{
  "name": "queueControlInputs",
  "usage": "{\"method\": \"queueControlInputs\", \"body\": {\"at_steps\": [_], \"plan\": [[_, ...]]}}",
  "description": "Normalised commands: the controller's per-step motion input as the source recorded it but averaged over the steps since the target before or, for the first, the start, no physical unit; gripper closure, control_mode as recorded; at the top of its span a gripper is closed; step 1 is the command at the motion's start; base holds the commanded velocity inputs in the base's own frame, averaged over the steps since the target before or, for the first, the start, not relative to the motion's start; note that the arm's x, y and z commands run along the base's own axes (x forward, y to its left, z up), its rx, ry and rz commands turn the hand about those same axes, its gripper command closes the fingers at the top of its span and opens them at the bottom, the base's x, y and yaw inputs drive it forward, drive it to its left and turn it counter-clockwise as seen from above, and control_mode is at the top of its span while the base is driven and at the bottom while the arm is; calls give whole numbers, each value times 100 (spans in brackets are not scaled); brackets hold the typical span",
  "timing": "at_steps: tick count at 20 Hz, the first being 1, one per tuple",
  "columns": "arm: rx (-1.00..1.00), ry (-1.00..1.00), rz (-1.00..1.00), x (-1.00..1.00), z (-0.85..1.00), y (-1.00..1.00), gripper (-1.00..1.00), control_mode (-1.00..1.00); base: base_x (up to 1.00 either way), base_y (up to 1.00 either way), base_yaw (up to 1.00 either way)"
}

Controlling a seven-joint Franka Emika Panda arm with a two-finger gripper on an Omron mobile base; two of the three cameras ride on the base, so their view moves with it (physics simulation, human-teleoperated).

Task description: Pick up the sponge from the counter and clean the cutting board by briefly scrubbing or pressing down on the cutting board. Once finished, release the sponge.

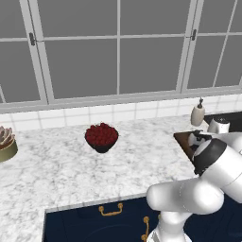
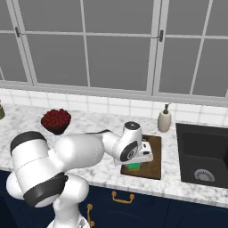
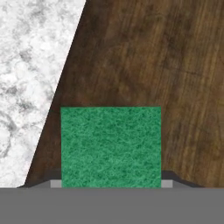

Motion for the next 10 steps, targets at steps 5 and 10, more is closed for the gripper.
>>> {"method": "queueControlInputs", "body": {"at_steps": [5,10], "plan": [[0,0,-3,14,-15,12,100,-100,0,0,0],[0,-3,-6,42,-15,9,100,-100,0,0,0]]}}
